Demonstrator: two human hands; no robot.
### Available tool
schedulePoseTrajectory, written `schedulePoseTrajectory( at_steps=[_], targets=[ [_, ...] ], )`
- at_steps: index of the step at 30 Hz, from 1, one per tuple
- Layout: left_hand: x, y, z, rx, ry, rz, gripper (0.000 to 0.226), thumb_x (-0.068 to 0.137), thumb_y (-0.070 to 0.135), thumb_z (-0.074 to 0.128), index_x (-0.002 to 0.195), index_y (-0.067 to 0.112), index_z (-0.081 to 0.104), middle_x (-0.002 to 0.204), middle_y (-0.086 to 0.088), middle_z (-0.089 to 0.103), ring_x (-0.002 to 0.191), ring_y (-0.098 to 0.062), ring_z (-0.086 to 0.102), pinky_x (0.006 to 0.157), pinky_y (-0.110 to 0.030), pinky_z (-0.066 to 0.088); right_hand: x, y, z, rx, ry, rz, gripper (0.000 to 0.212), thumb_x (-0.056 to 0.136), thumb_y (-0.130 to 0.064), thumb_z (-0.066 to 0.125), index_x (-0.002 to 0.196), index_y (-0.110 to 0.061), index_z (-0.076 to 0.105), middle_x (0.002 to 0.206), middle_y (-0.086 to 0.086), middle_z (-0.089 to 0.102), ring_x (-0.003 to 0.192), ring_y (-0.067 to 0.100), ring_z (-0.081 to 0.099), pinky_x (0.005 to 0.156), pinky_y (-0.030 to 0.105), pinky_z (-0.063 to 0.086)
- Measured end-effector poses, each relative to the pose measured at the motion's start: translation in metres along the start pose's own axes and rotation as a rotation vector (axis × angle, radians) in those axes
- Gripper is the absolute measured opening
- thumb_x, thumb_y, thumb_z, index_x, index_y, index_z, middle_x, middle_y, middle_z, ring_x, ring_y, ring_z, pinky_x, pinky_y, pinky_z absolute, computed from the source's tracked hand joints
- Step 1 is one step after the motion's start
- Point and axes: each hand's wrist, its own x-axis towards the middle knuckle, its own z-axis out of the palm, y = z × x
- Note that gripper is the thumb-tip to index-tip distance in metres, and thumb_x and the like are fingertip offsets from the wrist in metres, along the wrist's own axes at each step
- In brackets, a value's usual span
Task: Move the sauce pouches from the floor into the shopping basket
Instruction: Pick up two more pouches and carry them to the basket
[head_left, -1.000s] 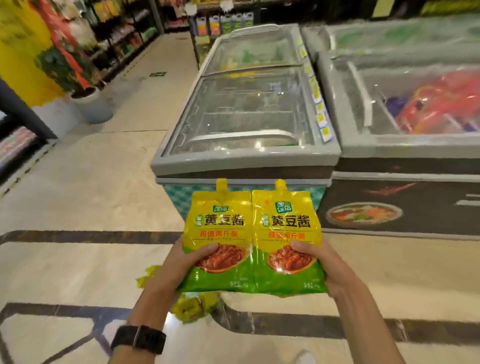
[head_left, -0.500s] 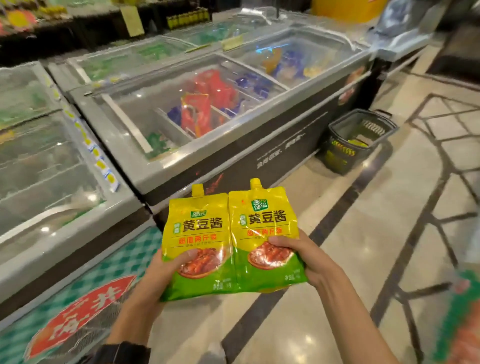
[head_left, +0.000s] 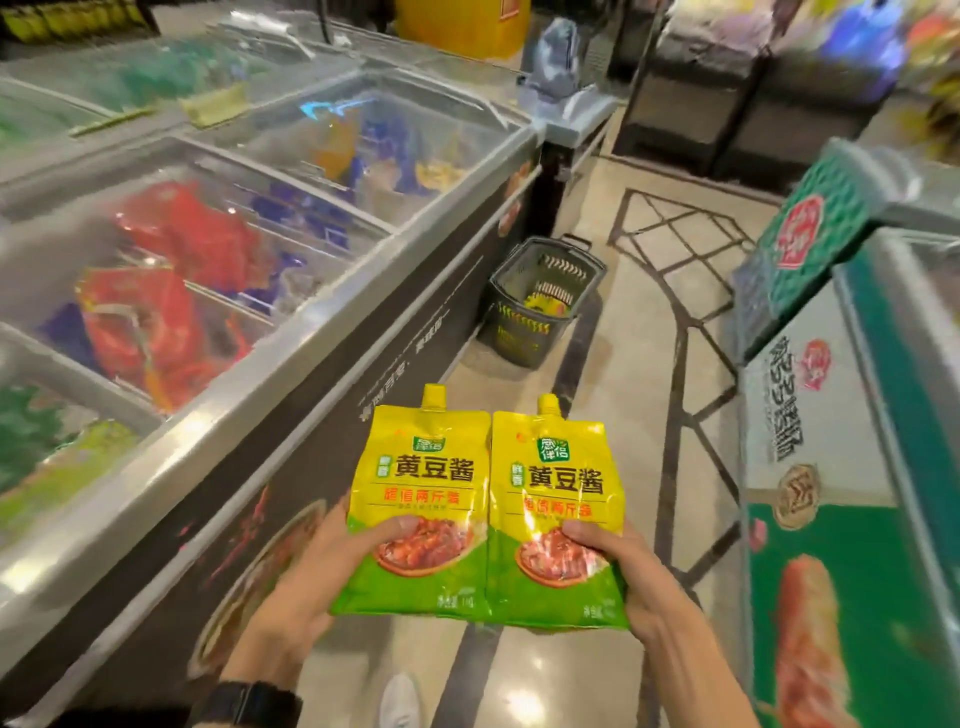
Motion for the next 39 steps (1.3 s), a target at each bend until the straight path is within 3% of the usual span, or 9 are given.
schedulePoseTrajectory(
  at_steps=[2, 6, 11, 15, 18, 20, 25, 31, 39],
  targets=[
    [0.035, 0.019, 0.0, 0.009, -0.022, -0.009, 0.115, 0.019, 0.049, 0.1, 0.122, 0.011, 0.065, 0.106, -0.015, 0.077, 0.09, -0.03, 0.076, 0.07, -0.037, 0.062, 0.024, -0.014, 0.001, 0.012, 0.02, -0.016, 0.097, 0.026, -0.027, 0.1, 0.114, -0.007, 0.066, 0.107, 0.022, 0.073, 0.084, 0.036, 0.074, 0.065, 0.042, 0.061],
    [0.092, 0.053, 0.005, 0.028, -0.099, -0.015, 0.116, 0.019, 0.047, 0.101, 0.123, 0.012, 0.064, 0.105, -0.015, 0.077, 0.088, -0.029, 0.076, 0.063, -0.035, 0.061, 0.067, -0.038, -0.001, 0.069, 0.046, -0.043, 0.102, 0.022, -0.03, 0.101, 0.115, -0.006, 0.066, 0.107, 0.022, 0.073, 0.084, 0.035, 0.074, 0.065, 0.042, 0.061],
    [0.17, 0.079, 0.016, 0.081, -0.138, -0.048, 0.117, 0.021, 0.049, 0.1, 0.125, 0.013, 0.062, 0.11, -0.015, 0.075, 0.099, -0.035, 0.073, 0.08, -0.046, 0.061, 0.13, -0.066, -0.016, 0.11, 0.099, -0.033, 0.11, 0.025, -0.03, 0.1, 0.124, -0.004, 0.062, 0.112, 0.023, 0.071, 0.089, 0.037, 0.073, 0.07, 0.044, 0.061],
    [0.243, 0.1, 0.035, 0.132, -0.113, -0.077, 0.118, 0.013, 0.053, 0.099, 0.119, 0.016, 0.063, 0.104, -0.013, 0.077, 0.093, -0.033, 0.075, 0.077, -0.044, 0.059, 0.185, -0.1, -0.038, 0.123, 0.119, -0.029, 0.11, 0.023, -0.03, 0.1, 0.123, -0.006, 0.062, 0.112, 0.023, 0.071, 0.091, 0.038, 0.072, 0.072, 0.045, 0.061],
    [0.298, 0.119, 0.057, 0.158, -0.106, -0.096, 0.125, 0.013, 0.052, 0.1, 0.125, 0.013, 0.06, 0.105, -0.014, 0.077, 0.094, -0.036, 0.074, 0.085, -0.051, 0.058, 0.228, -0.131, -0.061, 0.129, 0.139, -0.027, 0.111, 0.023, -0.03, 0.101, 0.124, -0.005, 0.061, 0.112, 0.022, 0.071, 0.095, 0.04, 0.071, 0.079, 0.049, 0.06],
    [0.328, 0.136, 0.074, 0.155, -0.145, -0.085, 0.122, 0.019, 0.051, 0.1, 0.127, 0.013, 0.059, 0.109, -0.014, 0.076, 0.097, -0.037, 0.074, 0.089, -0.053, 0.057, 0.254, -0.155, -0.074, 0.126, 0.128, -0.024, 0.109, 0.021, -0.031, 0.101, 0.12, -0.007, 0.063, 0.111, 0.022, 0.072, 0.095, 0.039, 0.071, 0.077, 0.049, 0.06],
    [0.397, 0.173, 0.106, 0.137, -0.2, -0.081, 0.113, 0.028, 0.049, 0.1, 0.126, 0.012, 0.059, 0.111, -0.014, 0.075, 0.098, -0.035, 0.074, 0.075, -0.04, 0.061, 0.316, -0.21, -0.098, 0.148, 0.101, -0.009, 0.11, 0.012, -0.031, 0.1, 0.115, -0.009, 0.065, 0.106, 0.02, 0.073, 0.086, 0.034, 0.074, 0.067, 0.044, 0.062],
    [0.497, 0.205, 0.122, 0.14, -0.232, -0.132, 0.11, 0.032, 0.044, 0.101, 0.128, 0.011, 0.06, 0.114, -0.017, 0.074, 0.101, -0.039, 0.072, 0.077, -0.045, 0.061, 0.397, -0.259, -0.117, 0.19, 0.115, -0.012, 0.113, 0.008, -0.028, 0.1, 0.113, -0.008, 0.064, 0.101, 0.02, 0.075, 0.081, 0.034, 0.075, 0.058, 0.04, 0.06],
    [0.66, 0.259, 0.135, 0.203, -0.277, -0.175, 0.116, 0.022, 0.047, 0.101, 0.125, 0.016, 0.06, 0.109, -0.013, 0.076, 0.097, -0.034, 0.074, 0.081, -0.044, 0.058, 0.526, -0.323, -0.13, 0.241, 0.247, 0.026, 0.12, 0.013, -0.025, 0.101, 0.125, -0.009, 0.059, 0.111, 0.022, 0.072, 0.094, 0.039, 0.072, 0.067, 0.047, 0.06]
  ],
)
